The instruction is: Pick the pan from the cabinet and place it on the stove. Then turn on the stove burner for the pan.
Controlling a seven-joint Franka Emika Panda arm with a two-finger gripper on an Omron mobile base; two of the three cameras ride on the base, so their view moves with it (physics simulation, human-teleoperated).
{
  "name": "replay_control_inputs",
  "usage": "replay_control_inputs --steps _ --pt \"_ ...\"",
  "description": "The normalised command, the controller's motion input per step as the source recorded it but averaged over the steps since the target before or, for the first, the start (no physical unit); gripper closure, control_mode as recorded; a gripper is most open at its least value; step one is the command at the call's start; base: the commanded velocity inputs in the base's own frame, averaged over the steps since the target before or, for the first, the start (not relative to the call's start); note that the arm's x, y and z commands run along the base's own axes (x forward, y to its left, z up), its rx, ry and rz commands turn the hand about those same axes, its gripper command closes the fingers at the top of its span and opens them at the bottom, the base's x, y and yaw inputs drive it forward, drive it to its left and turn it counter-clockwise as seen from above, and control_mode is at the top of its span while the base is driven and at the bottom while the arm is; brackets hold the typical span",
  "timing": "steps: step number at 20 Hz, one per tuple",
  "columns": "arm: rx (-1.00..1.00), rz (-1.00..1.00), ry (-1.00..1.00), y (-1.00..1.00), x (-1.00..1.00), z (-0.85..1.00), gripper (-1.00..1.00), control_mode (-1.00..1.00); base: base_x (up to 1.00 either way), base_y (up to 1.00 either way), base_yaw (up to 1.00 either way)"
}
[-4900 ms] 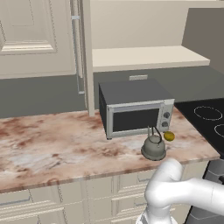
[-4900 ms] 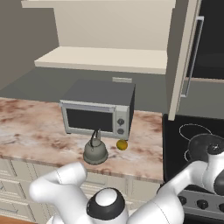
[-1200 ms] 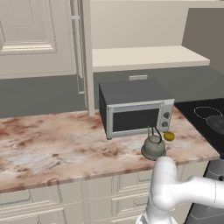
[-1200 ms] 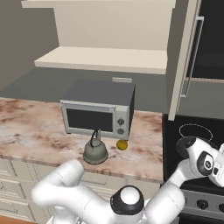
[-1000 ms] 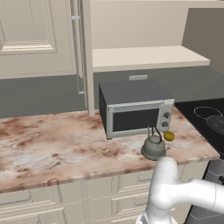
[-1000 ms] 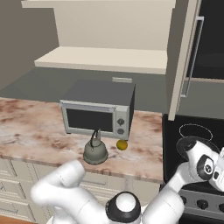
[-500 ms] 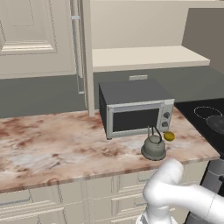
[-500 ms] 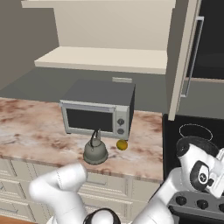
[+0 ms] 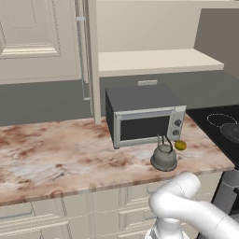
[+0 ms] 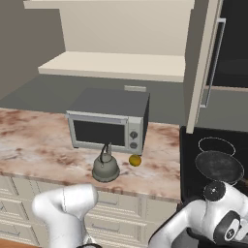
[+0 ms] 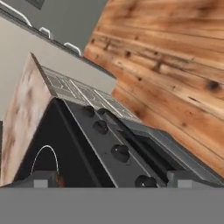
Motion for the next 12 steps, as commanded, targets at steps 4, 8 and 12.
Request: replay_control_inputs --steps 4,8,12 --pt "0.31 0.11 -0.21 0.23 -0.53 0.28 -1.00 -1.00 0.00 0.00 0.00" --pt "0.25 0.02 -0.16 0.59 -0.36 0.39 -1.00 -1.00 0.00 0.00 0.00" --pt "0.20 0.00 -0.11 0.66 -0.39 0.43 -1.00 -1.00 0.00 0.00 0.00"
